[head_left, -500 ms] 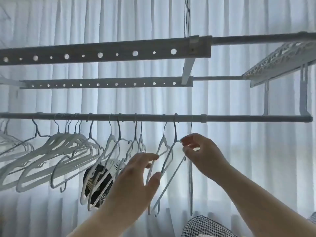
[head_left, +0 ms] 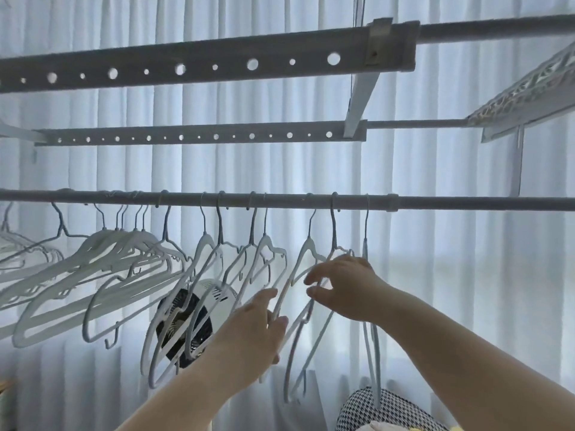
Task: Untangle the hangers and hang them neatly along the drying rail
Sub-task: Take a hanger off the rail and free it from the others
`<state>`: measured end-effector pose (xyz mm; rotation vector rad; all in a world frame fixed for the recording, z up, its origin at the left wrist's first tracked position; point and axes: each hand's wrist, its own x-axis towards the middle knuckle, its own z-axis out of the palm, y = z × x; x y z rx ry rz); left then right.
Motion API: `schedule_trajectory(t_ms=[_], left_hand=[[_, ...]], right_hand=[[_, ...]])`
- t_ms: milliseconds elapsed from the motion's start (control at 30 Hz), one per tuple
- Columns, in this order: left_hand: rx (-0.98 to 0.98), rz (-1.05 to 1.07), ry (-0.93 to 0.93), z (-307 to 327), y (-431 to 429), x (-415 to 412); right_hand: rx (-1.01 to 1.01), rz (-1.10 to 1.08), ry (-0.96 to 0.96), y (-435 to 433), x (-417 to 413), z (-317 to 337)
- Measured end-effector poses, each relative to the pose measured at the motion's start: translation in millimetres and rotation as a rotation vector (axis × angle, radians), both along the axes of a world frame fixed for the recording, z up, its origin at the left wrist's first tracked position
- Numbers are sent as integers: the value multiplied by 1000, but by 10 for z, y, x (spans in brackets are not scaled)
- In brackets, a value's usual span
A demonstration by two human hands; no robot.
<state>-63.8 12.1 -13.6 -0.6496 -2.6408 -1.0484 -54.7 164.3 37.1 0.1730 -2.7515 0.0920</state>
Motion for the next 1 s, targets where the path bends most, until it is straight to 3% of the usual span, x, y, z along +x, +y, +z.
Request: schedule_trajectory(t_ms=[200, 533, 1000], left_hand=[[-131, 109, 82, 46, -69, -115], [-141, 218, 298, 200, -162, -325], [-47, 131, 107, -141, -287, -585]], right_hand=[[94, -123, 11, -39, -109, -49], [104, -235, 14, 0, -125, -167], [169, -207, -85, 70, -106, -184]])
